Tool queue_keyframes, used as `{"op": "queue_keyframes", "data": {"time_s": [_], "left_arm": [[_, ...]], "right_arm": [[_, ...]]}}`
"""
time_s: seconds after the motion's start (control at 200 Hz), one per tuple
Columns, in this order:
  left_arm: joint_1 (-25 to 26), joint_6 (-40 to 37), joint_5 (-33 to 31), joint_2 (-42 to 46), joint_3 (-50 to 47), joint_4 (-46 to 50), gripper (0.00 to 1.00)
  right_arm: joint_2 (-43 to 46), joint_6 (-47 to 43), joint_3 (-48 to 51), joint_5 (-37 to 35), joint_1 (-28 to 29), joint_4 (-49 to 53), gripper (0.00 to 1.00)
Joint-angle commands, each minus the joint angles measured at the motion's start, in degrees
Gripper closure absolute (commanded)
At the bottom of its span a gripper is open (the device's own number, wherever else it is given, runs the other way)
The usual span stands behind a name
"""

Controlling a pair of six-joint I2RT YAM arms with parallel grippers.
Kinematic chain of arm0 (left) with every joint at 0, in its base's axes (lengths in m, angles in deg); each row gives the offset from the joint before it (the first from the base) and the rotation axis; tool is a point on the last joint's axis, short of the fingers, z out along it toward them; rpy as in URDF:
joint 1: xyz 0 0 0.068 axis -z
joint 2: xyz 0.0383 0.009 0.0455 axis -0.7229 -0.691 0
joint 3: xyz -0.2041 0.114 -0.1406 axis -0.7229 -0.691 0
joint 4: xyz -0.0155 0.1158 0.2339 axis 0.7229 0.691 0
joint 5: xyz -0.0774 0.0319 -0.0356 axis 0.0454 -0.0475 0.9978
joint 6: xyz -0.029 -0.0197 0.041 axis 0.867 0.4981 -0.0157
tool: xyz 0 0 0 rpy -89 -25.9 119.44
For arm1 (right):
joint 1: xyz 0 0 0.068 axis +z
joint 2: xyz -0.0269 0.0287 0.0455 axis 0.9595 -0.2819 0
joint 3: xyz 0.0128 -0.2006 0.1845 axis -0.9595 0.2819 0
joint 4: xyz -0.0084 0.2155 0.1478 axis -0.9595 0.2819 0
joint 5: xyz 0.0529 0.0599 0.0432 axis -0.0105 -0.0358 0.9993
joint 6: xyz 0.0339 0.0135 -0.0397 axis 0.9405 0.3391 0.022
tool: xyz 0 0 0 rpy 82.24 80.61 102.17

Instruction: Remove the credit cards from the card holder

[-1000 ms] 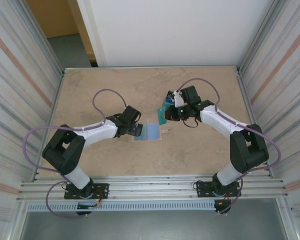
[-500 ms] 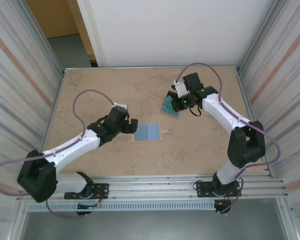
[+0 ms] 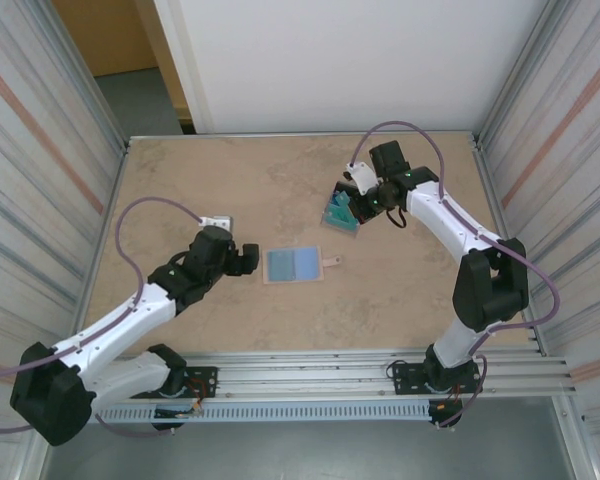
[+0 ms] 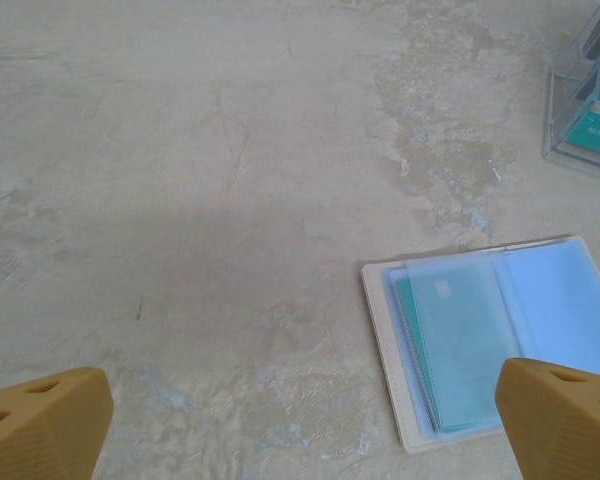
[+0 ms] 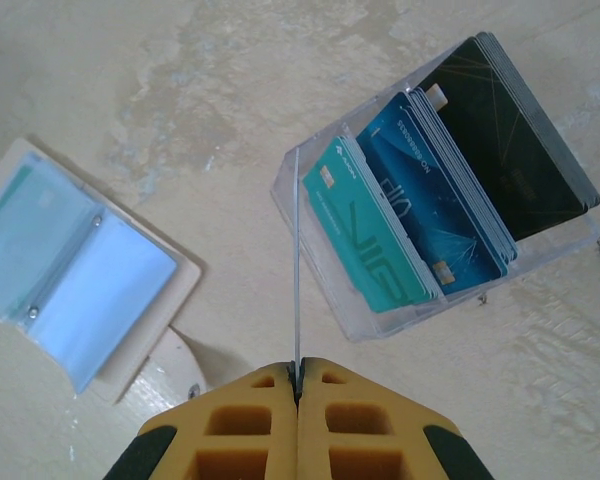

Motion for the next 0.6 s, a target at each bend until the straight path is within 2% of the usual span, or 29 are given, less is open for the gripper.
{"op": "queue_keyframes", "data": {"time_s": [0.0, 0.341, 0.596], "left_arm": [[-0.6, 1.3, -0.8, 2.1, -1.3, 0.3, 0.01], [-1.2, 1.2, -0.1, 1.8, -1.1, 0.1, 0.01], [-1.5, 1.3, 0.6, 1.3, -1.1, -0.4, 0.01]], "right_arm": [[-1.7, -5.2, -2.7, -0.8, -0.3, 2.5, 1.0], [-7.7, -10.1, -6.0, -6.2, 0.5, 3.5, 1.0], [-10.8, -12.3, -8.2, -7.5, 0.9, 2.9, 1.0]]}}
